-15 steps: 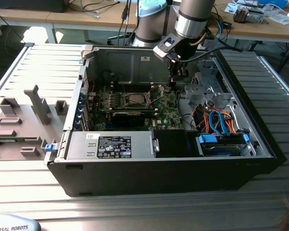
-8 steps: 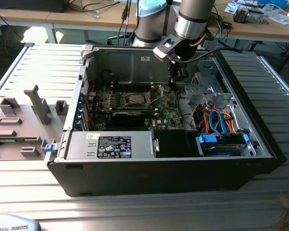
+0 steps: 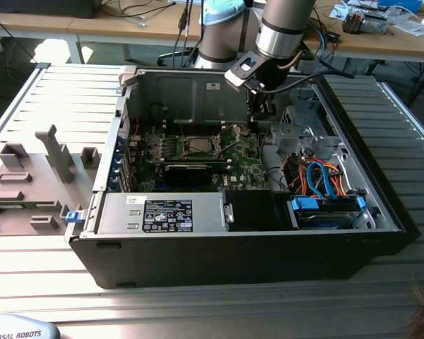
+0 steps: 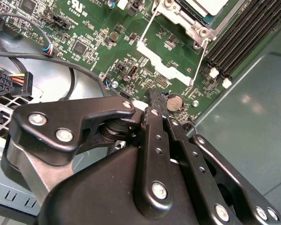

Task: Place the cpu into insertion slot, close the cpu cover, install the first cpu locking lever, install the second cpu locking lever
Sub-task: 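Close the cpu cover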

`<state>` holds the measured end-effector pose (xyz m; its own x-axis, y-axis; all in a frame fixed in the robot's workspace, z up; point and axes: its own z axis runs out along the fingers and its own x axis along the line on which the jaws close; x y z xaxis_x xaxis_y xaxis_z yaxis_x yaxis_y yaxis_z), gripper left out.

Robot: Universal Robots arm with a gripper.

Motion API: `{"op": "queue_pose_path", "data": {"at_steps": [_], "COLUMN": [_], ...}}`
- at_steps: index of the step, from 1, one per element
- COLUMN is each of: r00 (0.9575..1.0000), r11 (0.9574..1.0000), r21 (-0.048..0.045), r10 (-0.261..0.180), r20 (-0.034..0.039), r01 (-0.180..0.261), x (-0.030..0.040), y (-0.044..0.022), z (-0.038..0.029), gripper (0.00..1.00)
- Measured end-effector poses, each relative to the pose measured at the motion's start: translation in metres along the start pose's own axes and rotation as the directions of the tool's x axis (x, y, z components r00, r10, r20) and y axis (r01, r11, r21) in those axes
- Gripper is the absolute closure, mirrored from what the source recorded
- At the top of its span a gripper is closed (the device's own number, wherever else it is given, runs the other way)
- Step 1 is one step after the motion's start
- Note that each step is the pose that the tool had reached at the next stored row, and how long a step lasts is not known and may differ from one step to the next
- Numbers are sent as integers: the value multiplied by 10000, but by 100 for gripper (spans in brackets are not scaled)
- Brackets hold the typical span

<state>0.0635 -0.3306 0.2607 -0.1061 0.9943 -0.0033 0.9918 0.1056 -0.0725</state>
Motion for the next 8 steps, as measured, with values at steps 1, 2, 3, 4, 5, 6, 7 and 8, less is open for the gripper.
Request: {"op": "queue_pose_path", "data": {"at_steps": [1, 2, 3, 4, 5, 6, 7, 8], "r00": [10000, 10000, 10000, 10000, 10000, 10000, 10000, 10000], "r11": [10000, 10000, 10000, 10000, 10000, 10000, 10000, 10000], "r21": [0, 0, 0, 0, 0, 0, 0, 0], "r10": [0, 0, 0, 0, 0, 0, 0, 0], "r20": [0, 0, 1, 1, 0, 0, 1, 0], "r01": [0, 0, 0, 0, 0, 0, 0, 0], "x": [0, 0, 0, 0, 0, 0, 0, 0], "y": [0, 1, 1, 1, 1, 1, 2, 2], "z": [4, 7, 8, 11, 13, 16, 19, 22], "gripper": [89, 89, 89, 89, 89, 89, 89, 89]}}
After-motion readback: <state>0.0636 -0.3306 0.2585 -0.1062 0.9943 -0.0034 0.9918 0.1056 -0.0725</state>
